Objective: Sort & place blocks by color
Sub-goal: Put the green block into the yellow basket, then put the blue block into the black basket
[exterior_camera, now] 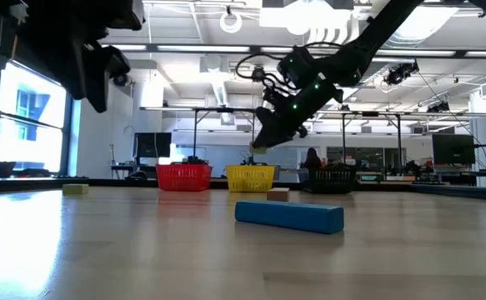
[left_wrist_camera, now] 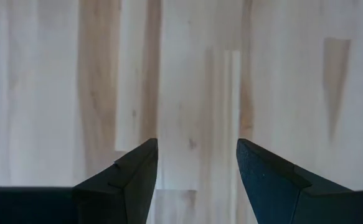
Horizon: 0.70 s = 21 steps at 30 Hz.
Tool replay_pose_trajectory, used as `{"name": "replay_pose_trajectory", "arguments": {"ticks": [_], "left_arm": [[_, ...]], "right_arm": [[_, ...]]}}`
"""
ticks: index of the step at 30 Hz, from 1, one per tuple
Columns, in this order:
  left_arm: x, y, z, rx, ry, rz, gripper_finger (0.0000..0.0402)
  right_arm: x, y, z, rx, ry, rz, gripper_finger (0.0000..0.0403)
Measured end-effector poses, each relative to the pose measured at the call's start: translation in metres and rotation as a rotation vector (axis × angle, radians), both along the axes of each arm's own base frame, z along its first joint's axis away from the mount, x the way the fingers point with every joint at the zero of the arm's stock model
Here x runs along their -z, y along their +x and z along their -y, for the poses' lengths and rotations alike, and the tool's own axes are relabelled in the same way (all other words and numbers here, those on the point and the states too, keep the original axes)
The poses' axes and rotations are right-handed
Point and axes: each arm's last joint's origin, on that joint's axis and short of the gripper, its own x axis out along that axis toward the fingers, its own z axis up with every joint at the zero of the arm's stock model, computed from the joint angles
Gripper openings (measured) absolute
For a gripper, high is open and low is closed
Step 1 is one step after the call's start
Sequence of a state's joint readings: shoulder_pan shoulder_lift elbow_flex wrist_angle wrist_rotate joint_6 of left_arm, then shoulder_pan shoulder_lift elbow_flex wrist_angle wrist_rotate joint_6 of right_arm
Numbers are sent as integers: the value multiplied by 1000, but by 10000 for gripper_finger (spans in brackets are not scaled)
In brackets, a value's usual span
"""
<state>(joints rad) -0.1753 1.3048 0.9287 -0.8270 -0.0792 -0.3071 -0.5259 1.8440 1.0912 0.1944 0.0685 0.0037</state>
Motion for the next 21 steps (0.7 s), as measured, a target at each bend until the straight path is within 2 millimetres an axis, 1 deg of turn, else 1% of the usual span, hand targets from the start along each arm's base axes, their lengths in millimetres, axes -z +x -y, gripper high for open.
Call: {"name": "replay_pose_trajectory", "arguments": {"ticks": [5,9,12,17,21], "left_arm": [[0,-3,13,23,-73,-13,202],[0,-5,22,13,-105,-19,202],[0,-7,30,12,-120,-23,202],[0,-12,44,30,-162,-42,202],[0,-17,56,64,-169,-51,202]], "right_arm": [[12,2,0,8,38,-24,106],[15,2,-1,7,42,-32,108],[15,2,-1,7,43,-33,132],[14,2,-1,13,37,-34,189],[14,3,0,11,37,-30,212]]}}
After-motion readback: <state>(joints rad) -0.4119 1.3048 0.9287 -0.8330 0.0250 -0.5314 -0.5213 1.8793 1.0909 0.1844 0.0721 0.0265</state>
